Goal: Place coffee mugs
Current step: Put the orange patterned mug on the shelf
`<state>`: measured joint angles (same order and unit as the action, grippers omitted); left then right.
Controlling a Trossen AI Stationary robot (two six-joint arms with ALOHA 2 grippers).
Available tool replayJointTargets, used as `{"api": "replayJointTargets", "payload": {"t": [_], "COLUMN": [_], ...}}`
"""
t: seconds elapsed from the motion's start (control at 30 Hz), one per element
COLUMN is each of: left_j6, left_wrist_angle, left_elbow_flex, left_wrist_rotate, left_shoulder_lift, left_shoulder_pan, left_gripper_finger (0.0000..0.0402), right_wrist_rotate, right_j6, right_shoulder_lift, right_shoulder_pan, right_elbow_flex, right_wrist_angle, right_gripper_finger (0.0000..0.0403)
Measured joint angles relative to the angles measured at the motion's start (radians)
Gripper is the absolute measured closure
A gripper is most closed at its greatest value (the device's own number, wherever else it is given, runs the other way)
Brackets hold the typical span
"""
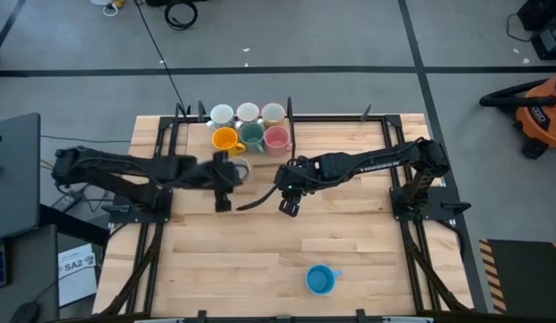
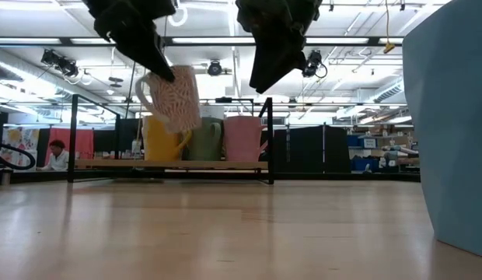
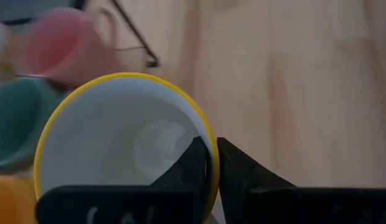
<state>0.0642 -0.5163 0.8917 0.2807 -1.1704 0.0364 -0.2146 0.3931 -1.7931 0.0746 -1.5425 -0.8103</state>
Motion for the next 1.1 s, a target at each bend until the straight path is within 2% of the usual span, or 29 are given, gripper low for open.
{"api": "replayJointTargets", "payload": {"t": [0.33,0.43,0.57,0.87,0.97,1.1], "left_j6": [0.182,0.238,0.338,0.524,0.551,0.559], "left_wrist_angle": [-0.022,-0.023,-0.022,-0.042,-0.039,-0.038], "left_elbow_flex": [0.0,0.0,0.0,0.0,0.0,0.0], "left_wrist_rotate": [0.001,0.031,0.074,0.072,0.025,-0.128], "left_shoulder_lift": [0.22,0.26,0.29,0.287,0.287,0.273], "left_shoulder_pan": [-0.194,-0.256,-0.35,-0.622,-0.725,-0.855], "left_gripper_finger": [0.0373,0.0373,0.0373,0.0373,0.0373,0.0373], "right_wrist_rotate": [0.009,0.009,0.009,0.009,0.01,0.01], "right_j6": [0.0,0.0,0.0,0.0,0.0,0.0], "right_shoulder_lift": [0.0,0.0,0.0,0.0,0.0,0.0], "right_shoulder_pan": [0.0,0.0,0.0,0.0,0.0,0.0], "right_elbow_flex": [0.0,0.0,0.0,0.0,0.0,0.0], "right_wrist_angle": [0.01,0.012,0.019,0.024,0.024,0.024], "right_gripper_finger": [0.0258,0.0258,0.0258,0.0258,0.0258,0.0258]}}
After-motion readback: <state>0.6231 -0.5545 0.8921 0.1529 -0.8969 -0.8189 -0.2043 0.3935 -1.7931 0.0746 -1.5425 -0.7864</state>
